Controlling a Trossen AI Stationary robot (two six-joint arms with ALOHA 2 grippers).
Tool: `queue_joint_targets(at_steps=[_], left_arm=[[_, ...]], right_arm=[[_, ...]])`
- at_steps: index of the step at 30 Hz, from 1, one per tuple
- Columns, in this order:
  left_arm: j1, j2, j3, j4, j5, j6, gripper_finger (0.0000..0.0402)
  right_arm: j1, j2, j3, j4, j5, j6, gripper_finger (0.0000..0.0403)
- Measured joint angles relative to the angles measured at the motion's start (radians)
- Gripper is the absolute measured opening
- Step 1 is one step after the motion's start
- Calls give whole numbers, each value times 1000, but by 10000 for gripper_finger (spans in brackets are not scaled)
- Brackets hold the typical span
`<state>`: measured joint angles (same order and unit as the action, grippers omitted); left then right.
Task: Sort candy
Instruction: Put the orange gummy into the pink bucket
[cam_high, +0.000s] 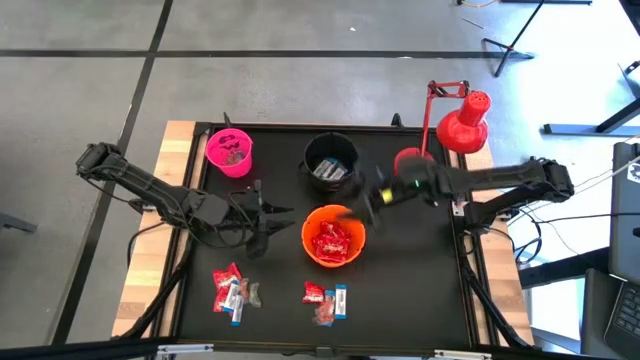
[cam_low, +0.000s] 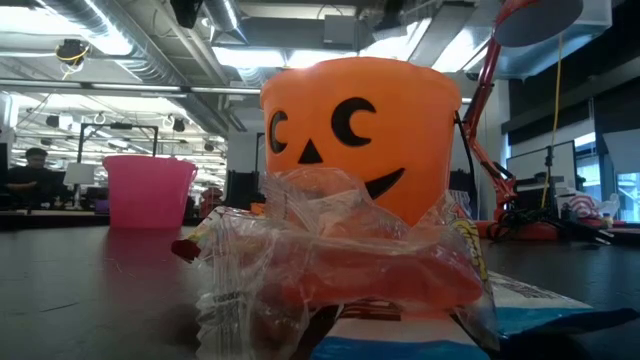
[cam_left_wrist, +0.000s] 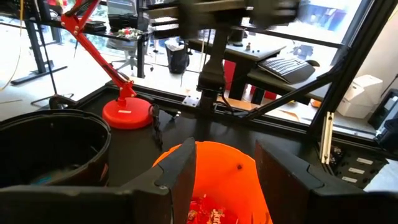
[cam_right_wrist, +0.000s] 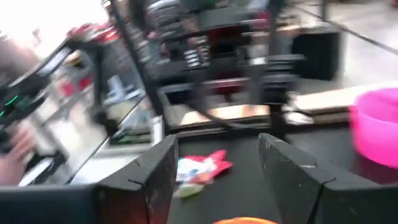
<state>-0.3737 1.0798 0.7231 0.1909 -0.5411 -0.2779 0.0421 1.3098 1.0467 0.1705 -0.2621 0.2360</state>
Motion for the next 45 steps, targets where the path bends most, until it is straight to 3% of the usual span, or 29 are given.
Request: queue_joint_targets(at_steps=[3, 10, 18, 23, 30, 45], left_arm=[[0, 0, 0, 0, 1, 0, 153], [0, 0, 0, -2, 2, -8, 153], [0, 0, 0, 2, 1, -9, 153], [0, 0, 0, 5, 1, -9, 153], [0, 0, 0, 6, 0, -30, 153], [0, 0, 0, 13, -1, -34, 153]], right_arm=[[138, 0, 35, -82, 75, -86, 220], [417, 44, 75, -314, 405, -215, 220], [594, 202, 74, -353, 569, -202, 220], [615, 341, 92, -295, 557, -211, 220], [603, 505, 225, -375, 523, -234, 220], [531, 653, 264, -399, 427, -242, 220]])
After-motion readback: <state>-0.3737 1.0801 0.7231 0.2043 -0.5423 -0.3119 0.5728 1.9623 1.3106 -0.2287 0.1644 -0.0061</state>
